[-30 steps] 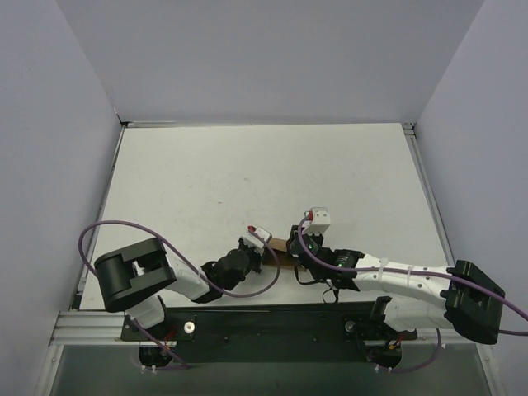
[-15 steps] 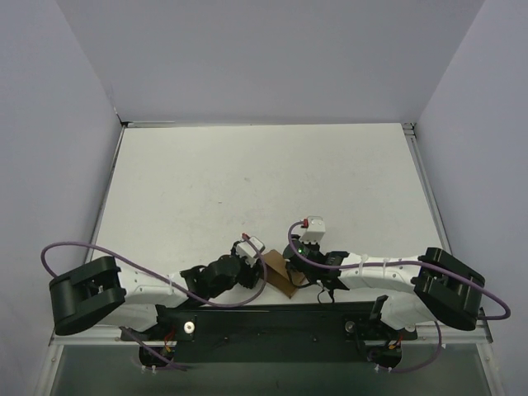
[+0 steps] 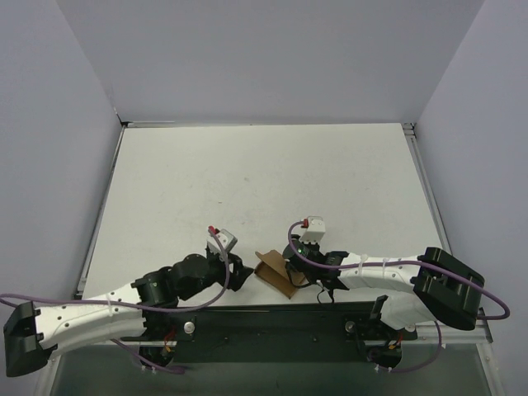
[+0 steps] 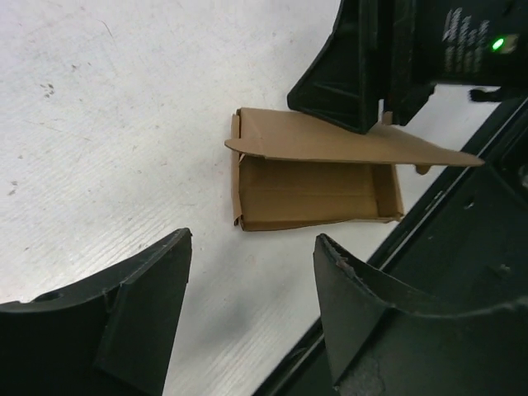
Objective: Fold the paper box
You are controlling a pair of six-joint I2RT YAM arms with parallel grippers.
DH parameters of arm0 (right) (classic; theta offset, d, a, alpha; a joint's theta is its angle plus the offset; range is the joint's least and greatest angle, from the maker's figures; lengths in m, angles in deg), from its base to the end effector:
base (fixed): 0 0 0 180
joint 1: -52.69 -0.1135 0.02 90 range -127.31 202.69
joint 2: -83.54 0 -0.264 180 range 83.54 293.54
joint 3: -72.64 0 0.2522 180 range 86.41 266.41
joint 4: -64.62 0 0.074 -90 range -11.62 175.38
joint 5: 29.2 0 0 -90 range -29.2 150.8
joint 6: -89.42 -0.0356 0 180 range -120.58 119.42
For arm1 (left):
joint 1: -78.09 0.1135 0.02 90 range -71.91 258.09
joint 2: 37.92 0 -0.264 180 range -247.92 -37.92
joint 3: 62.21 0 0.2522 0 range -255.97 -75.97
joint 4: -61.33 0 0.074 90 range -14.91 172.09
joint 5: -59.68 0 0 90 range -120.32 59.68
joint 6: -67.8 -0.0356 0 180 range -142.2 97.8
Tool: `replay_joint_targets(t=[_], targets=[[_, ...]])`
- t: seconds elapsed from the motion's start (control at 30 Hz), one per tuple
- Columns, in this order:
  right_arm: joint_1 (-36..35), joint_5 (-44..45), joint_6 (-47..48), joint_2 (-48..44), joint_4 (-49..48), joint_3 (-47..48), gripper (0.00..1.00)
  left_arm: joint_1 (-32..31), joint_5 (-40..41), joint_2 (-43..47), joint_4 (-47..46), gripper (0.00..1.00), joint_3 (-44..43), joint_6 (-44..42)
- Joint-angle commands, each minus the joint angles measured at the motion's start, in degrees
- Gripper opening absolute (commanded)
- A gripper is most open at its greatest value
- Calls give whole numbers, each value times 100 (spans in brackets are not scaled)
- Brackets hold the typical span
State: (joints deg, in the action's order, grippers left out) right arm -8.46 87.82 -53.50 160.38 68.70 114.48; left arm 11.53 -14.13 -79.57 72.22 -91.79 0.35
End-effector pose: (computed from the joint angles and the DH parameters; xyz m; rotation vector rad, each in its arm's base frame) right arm 0.1341 0.2099 0.1593 0.0938 2.2288 0.5956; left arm 0.0763 -0.1511 0.1940 0.5807 1.9450 -0.7343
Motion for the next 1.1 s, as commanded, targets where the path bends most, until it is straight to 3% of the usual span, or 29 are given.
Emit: replay_joint_targets(t=[0.0, 0.17, 0.27, 0.53, 0.77, 1.07], targets=[[15, 154, -69, 51, -17, 75, 31, 301, 17, 570, 1227, 72, -1080, 320], [24, 127, -33, 51, -17, 84, 31, 1485, -1194, -579, 1298, 79, -2047, 417], [15, 127, -42, 42, -17, 58, 31, 1743, -1618, -1344, 904, 79, -2321, 382], [15, 163, -42, 7, -17, 31, 31, 1814, -2435, -2681, -291, 79, -2050, 443], [24, 207, -25, -20, -26, -4, 31, 1822, -2594, -2980, -776, 75, -1373, 584], [24, 241, 159, -221, 219, 58, 34, 1805, -2462, -3244, -855, 68, -1108, 505]])
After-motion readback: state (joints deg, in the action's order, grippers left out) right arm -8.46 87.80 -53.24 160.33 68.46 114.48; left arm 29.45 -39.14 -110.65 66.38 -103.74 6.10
